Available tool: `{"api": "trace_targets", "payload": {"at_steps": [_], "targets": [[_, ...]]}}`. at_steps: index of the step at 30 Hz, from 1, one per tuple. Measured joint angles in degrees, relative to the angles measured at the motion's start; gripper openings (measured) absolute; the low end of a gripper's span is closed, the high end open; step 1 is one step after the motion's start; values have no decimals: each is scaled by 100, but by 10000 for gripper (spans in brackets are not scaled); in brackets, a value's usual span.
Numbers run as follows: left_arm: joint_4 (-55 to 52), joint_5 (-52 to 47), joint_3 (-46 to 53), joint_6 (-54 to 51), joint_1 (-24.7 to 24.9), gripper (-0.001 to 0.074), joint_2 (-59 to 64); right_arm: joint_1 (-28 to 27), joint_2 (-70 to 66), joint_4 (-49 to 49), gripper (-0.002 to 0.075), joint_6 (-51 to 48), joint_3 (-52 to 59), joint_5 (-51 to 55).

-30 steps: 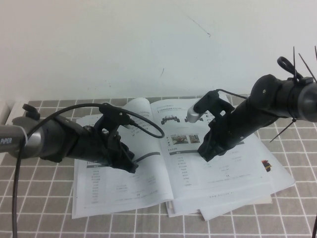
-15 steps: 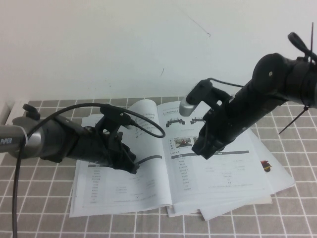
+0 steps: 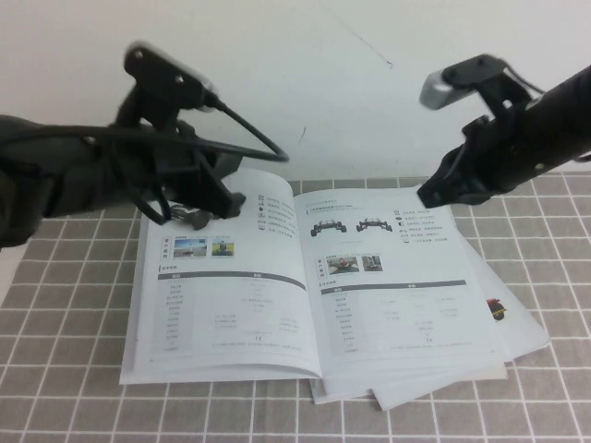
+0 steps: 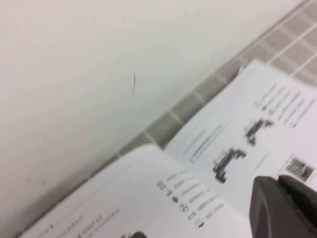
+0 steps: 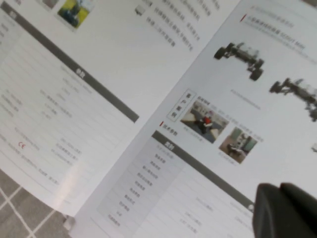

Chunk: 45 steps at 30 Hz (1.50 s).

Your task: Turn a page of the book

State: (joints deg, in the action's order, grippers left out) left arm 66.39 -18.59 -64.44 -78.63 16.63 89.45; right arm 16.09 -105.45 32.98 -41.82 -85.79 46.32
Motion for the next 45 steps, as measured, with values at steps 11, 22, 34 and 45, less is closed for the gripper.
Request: {"api": "trace_targets", "payload": {"at_steps": [11,22,34,45], "targets": [[-2797,-1922,0,3158,0,-4,-2431,-432,2308,41,-1,13,120,549],[-4106,-2688,1009,5017,0,-4,-5110,-432,5216,-500,-1,322,1918,515],[-4807,-2189,3248,6545,0,-4,-7730,-432,8219,-1074,-1,765,4731,-952],[-5046,684,5214,6735,0,-4,-7654,-432,8398,-1098,-1,778,6980,-3296]]}}
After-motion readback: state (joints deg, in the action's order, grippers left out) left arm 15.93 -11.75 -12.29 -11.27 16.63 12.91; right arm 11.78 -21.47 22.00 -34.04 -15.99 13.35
